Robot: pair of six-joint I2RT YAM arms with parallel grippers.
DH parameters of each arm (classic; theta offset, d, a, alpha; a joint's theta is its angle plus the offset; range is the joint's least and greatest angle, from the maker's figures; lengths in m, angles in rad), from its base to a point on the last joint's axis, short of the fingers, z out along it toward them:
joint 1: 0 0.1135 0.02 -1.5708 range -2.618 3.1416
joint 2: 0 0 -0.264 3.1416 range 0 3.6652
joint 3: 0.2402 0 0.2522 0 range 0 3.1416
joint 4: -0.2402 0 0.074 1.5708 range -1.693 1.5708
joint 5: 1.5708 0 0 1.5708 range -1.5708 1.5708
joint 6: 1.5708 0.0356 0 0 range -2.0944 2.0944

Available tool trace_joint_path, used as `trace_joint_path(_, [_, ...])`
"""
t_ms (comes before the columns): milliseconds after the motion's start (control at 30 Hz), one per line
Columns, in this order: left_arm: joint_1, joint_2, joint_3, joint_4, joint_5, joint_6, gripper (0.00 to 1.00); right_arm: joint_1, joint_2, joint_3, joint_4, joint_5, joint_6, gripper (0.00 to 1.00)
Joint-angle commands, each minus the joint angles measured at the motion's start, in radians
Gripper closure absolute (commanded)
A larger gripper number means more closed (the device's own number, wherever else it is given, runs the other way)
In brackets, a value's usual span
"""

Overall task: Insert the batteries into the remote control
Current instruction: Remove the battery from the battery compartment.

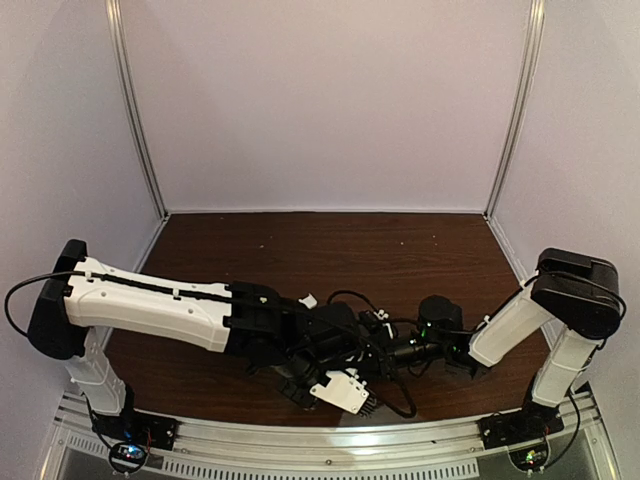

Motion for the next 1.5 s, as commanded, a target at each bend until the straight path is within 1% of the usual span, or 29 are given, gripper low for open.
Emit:
trace_joint_path(0, [-0.002,0.038,0.022,-0.044,-0.031,-0.039,0.96,0.01,-0.011,0.019,0.159,-0.019,0.025,1.0])
trace_joint_path(133, [-0.002,0.033,0.038,-0.062,-0.079,-0.088,0.98,0.007,0.016,-0.004,0.219,-0.004,0.049,1.0])
trace_joint_path(233, [0.001,0.025,0.037,-0.074,-0.1,-0.128,0.97,-0.001,0.039,-0.02,0.281,0.008,0.077,1.0])
trace_joint_path(267, [0.003,0.019,0.035,-0.075,-0.109,-0.143,0.95,-0.002,0.043,-0.027,0.294,0.011,0.078,1.0])
trace_joint_path(300, [0.011,0.013,0.035,-0.072,-0.116,-0.16,0.9,-0.006,0.047,-0.033,0.3,0.017,0.076,1.0])
trace_joint_path(367, [0.033,-0.016,0.024,-0.052,-0.115,-0.2,0.82,-0.03,0.045,-0.052,0.303,0.028,0.065,1.0])
trace_joint_path(433, [0.057,-0.061,-0.006,0.002,-0.119,-0.239,0.73,-0.064,0.021,-0.066,0.25,0.034,0.017,1.0])
trace_joint_path(500, [0.082,-0.116,-0.045,0.073,-0.134,-0.282,0.67,-0.101,-0.036,-0.063,0.066,0.046,-0.095,1.0])
trace_joint_path(600, [0.145,-0.191,-0.107,0.185,-0.18,-0.376,0.58,-0.156,-0.165,0.015,-0.318,0.106,-0.345,1.0])
trace_joint_path(667, [0.201,-0.242,-0.157,0.254,-0.191,-0.462,0.54,-0.183,-0.246,0.116,-0.638,0.204,-0.55,1.0])
trace_joint_path(700, [0.234,-0.275,-0.19,0.291,-0.186,-0.515,0.52,-0.189,-0.276,0.174,-0.767,0.262,-0.646,1.0])
trace_joint_path(733, [0.268,-0.31,-0.227,0.338,-0.166,-0.567,0.5,-0.191,-0.295,0.226,-0.873,0.325,-0.727,1.0])
trace_joint_path(800, [0.326,-0.407,-0.321,0.441,-0.104,-0.664,0.43,-0.19,-0.302,0.308,-1.007,0.436,-0.85,1.0])
trace_joint_path(833, [0.34,-0.455,-0.394,0.502,-0.1,-0.715,0.37,-0.191,-0.293,0.339,-1.05,0.479,-0.902,1.0])
trace_joint_path(867, [0.347,-0.498,-0.45,0.558,-0.106,-0.751,0.27,-0.19,-0.279,0.37,-1.083,0.528,-0.945,1.0])
trace_joint_path(900, [0.354,-0.541,-0.495,0.61,-0.122,-0.786,0.12,-0.188,-0.265,0.391,-1.116,0.562,-0.979,1.0])
trace_joint_path(933, [0.364,-0.58,-0.539,0.65,-0.132,-0.819,0.03,-0.18,-0.251,0.406,-1.127,0.596,-1.016,1.0])
trace_joint_path(1000, [0.394,-0.643,-0.603,0.7,-0.124,-0.889,0.03,-0.162,-0.218,0.441,-1.148,0.653,-1.052,1.0])
trace_joint_path(1100, [0.44,-0.699,-0.657,0.71,-0.124,-0.999,0.03,-0.121,-0.157,0.489,-1.164,0.735,-1.107,1.0])
trace_joint_path(1300, [0.476,-0.737,-0.713,0.691,-0.125,-1.113,0.03,-0.043,-0.076,0.578,-1.184,0.905,-1.192,1.0])
trace_joint_path(1467, [0.537,-0.787,-0.792,0.737,-0.041,-1.154,0.03,0.022,-0.033,0.624,-1.198,1.026,-1.266,1.0])
